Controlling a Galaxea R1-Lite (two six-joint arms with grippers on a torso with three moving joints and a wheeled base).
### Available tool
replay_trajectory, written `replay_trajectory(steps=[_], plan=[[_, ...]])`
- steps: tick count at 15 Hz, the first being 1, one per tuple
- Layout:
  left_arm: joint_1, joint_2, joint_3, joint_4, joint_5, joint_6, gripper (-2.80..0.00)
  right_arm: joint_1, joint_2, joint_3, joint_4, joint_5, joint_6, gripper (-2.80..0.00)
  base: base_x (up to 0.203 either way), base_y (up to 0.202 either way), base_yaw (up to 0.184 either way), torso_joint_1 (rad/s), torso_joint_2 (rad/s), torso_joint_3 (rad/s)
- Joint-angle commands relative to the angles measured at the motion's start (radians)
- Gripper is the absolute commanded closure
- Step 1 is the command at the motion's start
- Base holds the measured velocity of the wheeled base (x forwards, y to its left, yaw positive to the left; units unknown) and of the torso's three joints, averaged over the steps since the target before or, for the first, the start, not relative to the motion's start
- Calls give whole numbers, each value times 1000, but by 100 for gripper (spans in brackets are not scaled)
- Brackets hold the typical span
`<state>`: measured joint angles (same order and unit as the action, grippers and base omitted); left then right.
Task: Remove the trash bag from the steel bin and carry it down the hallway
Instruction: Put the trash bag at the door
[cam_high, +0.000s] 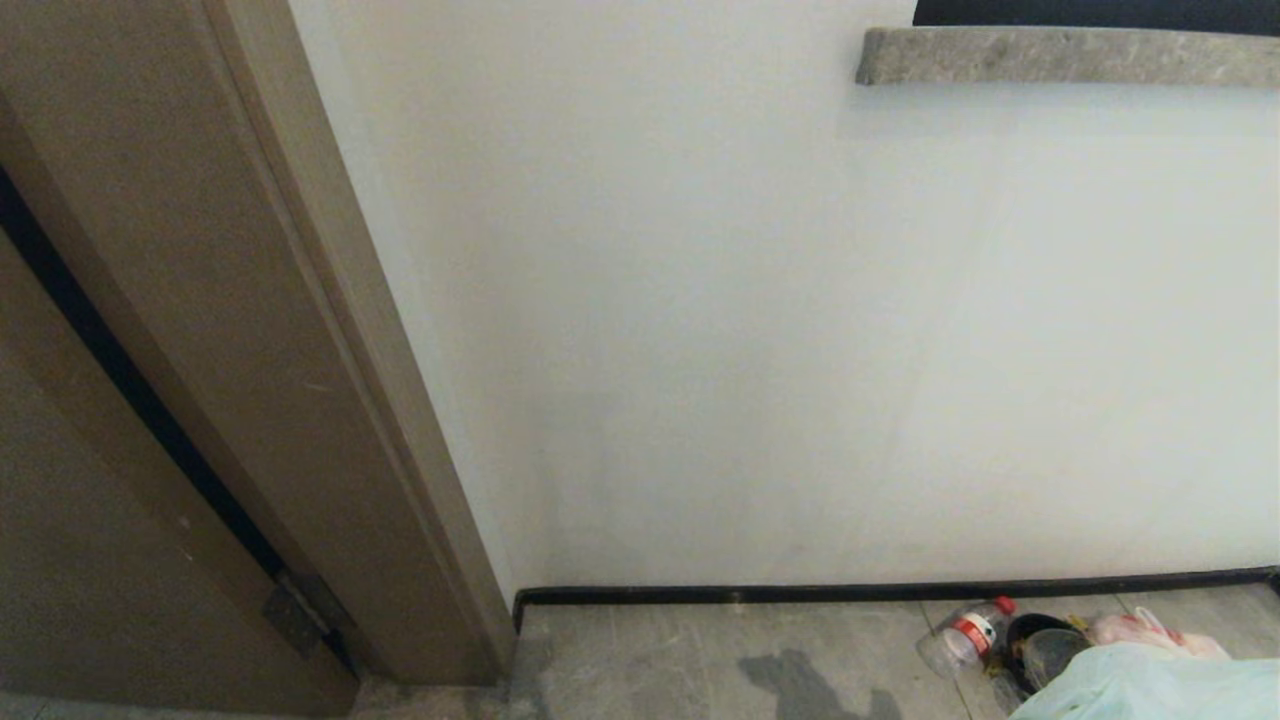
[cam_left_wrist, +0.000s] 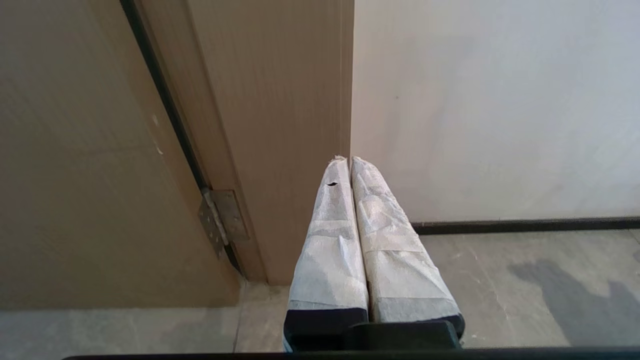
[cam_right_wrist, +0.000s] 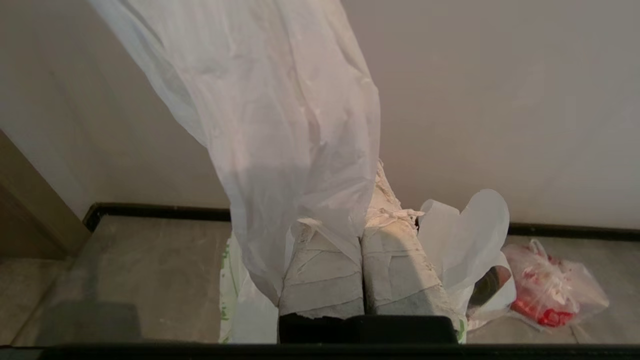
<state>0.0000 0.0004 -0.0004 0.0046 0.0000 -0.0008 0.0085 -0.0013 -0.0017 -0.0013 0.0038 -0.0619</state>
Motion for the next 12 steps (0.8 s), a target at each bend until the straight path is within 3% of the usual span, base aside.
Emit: replay_trajectory(steps=[1, 12], plan=[[0, 1, 0, 0, 0, -1, 0, 1, -39, 0, 0, 1, -1, 0, 0, 0, 0, 2, 2, -177], [0, 1, 0, -2, 0, -1, 0, -1, -39, 0, 1, 1, -2, 0, 0, 0, 0, 2, 2, -195]])
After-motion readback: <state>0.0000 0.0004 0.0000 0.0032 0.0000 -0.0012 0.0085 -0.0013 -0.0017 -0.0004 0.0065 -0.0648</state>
